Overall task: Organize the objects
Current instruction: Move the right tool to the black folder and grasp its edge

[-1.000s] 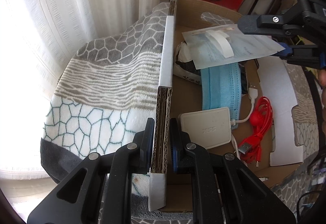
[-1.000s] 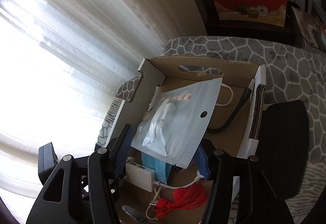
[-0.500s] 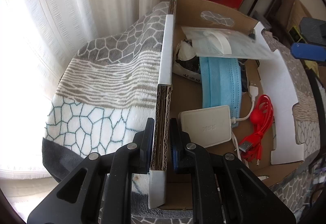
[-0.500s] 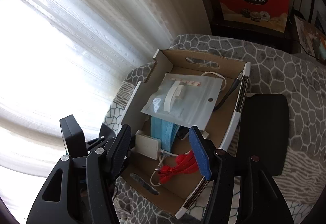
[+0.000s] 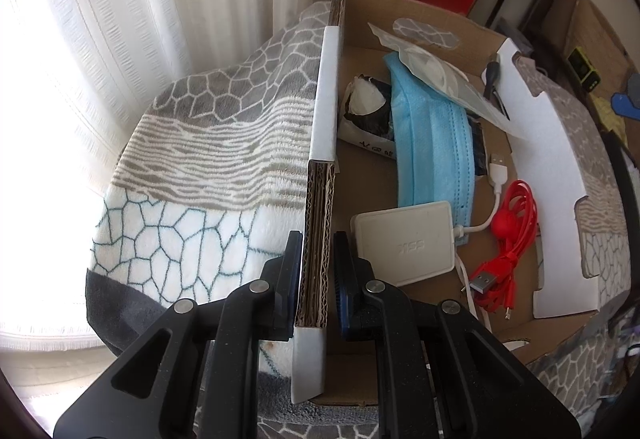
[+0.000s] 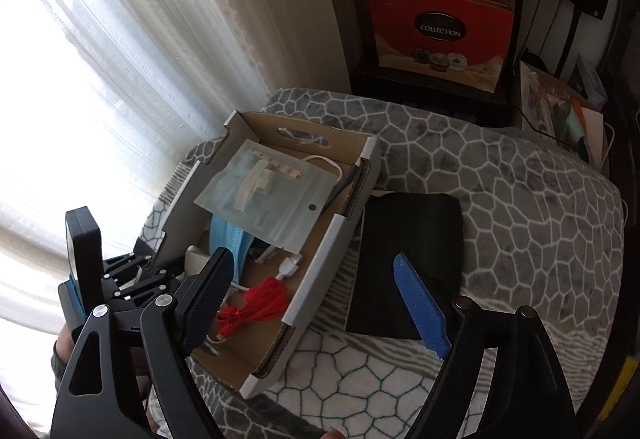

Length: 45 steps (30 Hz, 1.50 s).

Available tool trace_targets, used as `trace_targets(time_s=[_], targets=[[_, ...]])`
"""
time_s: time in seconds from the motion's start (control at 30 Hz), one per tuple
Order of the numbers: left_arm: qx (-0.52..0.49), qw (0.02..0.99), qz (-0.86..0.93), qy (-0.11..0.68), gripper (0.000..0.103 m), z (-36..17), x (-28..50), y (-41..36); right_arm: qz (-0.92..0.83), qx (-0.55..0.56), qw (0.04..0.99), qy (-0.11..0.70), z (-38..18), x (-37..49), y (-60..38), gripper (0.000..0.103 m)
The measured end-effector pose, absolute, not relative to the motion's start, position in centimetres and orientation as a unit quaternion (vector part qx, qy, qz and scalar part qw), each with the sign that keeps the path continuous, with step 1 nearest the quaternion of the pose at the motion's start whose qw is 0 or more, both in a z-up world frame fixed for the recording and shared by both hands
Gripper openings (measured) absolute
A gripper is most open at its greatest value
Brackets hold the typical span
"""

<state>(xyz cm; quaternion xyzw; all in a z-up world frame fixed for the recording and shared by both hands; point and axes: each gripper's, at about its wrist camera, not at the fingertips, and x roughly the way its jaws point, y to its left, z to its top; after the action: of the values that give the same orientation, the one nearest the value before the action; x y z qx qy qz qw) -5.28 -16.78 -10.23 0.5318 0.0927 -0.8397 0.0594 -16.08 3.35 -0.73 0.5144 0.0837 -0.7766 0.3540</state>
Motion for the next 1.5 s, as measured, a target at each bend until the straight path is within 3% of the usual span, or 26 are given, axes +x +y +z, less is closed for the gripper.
trace_targets(time_s=[0.4,0.63,0.9,1.4,1.5], targets=[[0.533,0.062,-0.839,0.089,0.012,-10.3,-5.2,-16.7,-0.784,0.538,0.300,0.075,-3.9,-19.1,9.4,0.085],[0.533,0.062,-0.839,0.088,0.012,-10.3,-5.2,-16.7,-0.765,0.562,0.315,0.016,-7.7,-20.3,12.2,0.082],[0.534,0.062,-0.839,0.086,0.013,-10.4,-5.2,-16.9,-0.751,0.573,0.327,-0.013,-10.7,-21.0,13.3,0.064],[0.534,0.065,-0.839,0.086,0.013,-10.5,-5.3,-17.2,-0.745,0.567,0.351,-0.009,-11.4,-20.5,12.0,0.055],[0.534,0.065,-0.839,0.085,0.013,-10.5,-5.3,-17.1,-0.727,0.577,0.369,-0.046,-11.6,-20.8,12.3,0.051]])
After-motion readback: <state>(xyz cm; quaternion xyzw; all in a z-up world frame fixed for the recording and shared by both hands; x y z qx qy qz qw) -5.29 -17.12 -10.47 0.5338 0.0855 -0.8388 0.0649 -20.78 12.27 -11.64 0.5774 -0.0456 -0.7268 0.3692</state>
